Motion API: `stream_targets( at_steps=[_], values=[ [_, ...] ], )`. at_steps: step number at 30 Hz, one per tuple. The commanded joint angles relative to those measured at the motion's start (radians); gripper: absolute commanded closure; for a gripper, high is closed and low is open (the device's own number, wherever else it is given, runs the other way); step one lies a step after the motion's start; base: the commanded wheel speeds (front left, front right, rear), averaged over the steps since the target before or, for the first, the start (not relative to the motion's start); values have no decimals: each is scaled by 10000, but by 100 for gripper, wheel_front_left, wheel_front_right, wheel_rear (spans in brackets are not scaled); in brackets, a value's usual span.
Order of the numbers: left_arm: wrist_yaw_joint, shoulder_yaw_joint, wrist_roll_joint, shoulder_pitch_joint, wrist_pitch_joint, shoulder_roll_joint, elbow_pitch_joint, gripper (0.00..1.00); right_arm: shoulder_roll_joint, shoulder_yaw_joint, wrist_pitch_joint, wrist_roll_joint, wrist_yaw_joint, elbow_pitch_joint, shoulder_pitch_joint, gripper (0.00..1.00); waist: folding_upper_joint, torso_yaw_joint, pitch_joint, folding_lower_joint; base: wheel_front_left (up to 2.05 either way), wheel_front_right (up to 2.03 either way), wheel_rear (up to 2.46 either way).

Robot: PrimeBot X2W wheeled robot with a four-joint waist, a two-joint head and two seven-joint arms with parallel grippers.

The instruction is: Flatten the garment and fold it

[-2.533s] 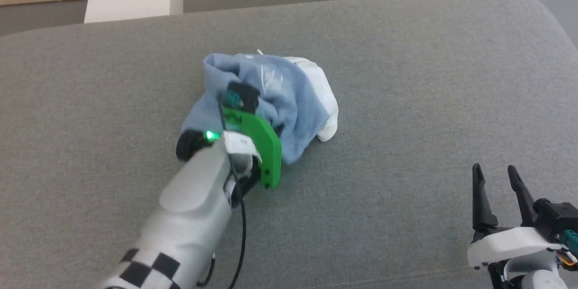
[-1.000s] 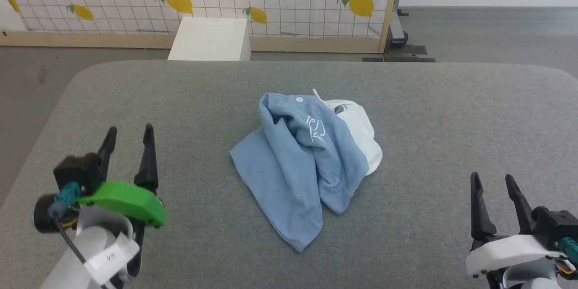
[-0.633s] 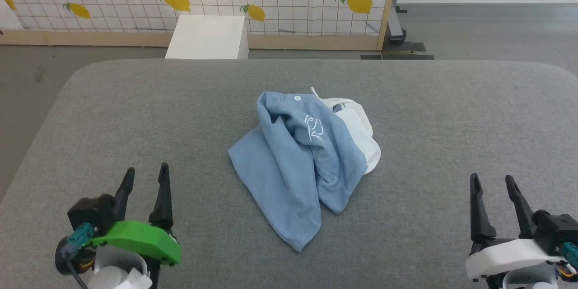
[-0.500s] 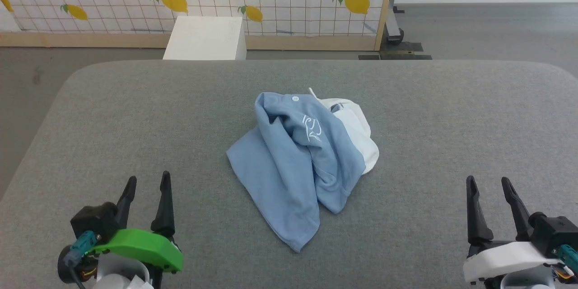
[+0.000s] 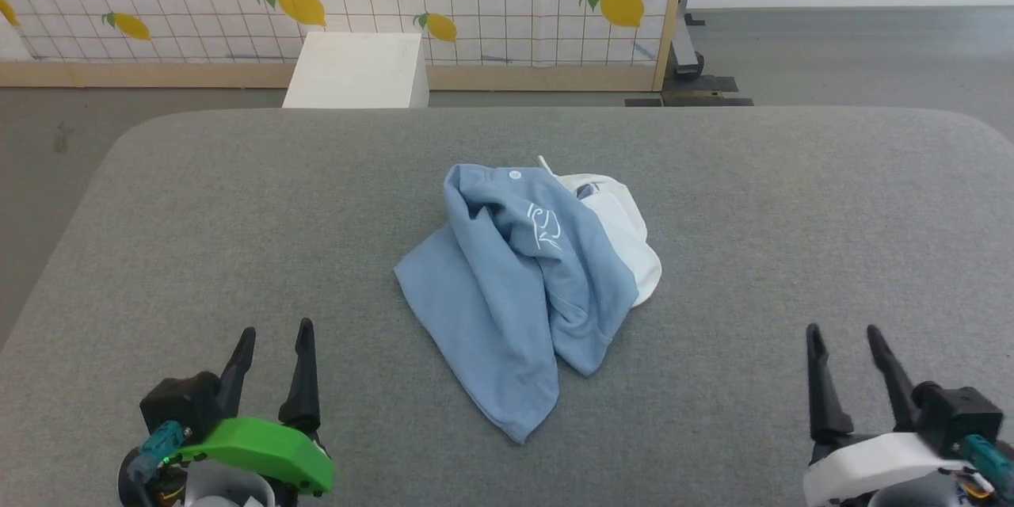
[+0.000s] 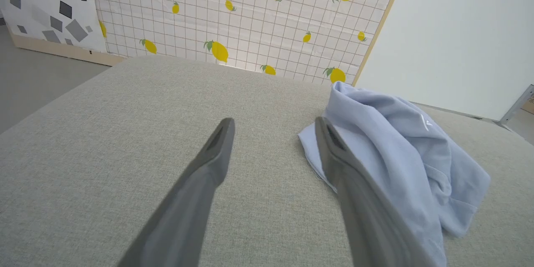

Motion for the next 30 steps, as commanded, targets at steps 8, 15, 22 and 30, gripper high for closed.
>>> stream_targets(
  at_steps=[8,15,22,30],
  values=[
    [-65,209,304,17,-47,-34,-160,0,1,1208,2180,-124,-15,844,-1856,0,0,165,389,0,0,0,0],
    [-148,113,421,-369,-47,-164,-260,0,1,2828,5448,-447,-15,2422,-4199,0,0,760,1103,0,0,0,0],
    [-353,-57,600,-930,-47,-321,-226,0,1,3538,7781,-1079,-15,4047,-5932,0,0,1527,1942,0,0,0,0],
    [-676,-218,831,-1470,-47,-617,-21,0,1,3609,9171,-1603,-15,5451,-6395,0,0,2260,2450,0,0,0,0]
  ],
)
